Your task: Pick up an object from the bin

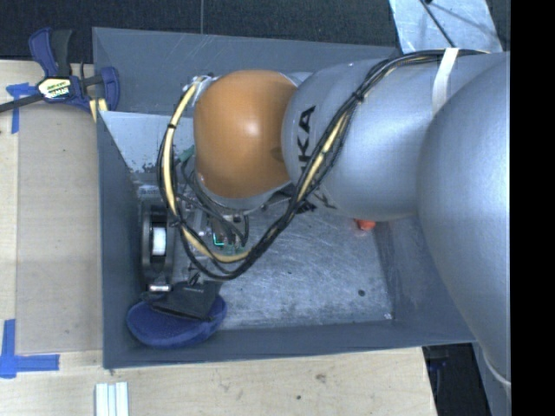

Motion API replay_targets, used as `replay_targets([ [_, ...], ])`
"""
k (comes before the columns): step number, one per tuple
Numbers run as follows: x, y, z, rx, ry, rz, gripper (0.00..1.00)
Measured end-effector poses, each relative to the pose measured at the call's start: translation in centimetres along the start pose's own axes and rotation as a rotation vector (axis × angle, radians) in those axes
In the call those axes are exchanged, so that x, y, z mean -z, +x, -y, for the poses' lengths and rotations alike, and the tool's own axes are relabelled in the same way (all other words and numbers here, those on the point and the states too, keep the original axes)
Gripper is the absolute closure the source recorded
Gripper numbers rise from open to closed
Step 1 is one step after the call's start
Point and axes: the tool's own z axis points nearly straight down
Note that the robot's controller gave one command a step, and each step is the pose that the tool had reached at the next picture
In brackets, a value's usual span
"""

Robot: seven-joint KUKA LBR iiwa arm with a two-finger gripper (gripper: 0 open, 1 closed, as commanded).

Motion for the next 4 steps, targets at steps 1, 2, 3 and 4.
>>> replay_targets([
  [1, -8.5, 3.9, -0.5, 0.113, -0.005, 0.021, 0.0],
  [2, -9.7, 2.8, 0.0, 0.034, -0.006, -0.002, 0.0],
  [3, -9.9, 2.5, 0.1, 0.026, -0.009, 0.012, 1.0],
  [4, -9.6, 2.6, -0.1, 0.045, -0.004, 0.015, 1.0],
])
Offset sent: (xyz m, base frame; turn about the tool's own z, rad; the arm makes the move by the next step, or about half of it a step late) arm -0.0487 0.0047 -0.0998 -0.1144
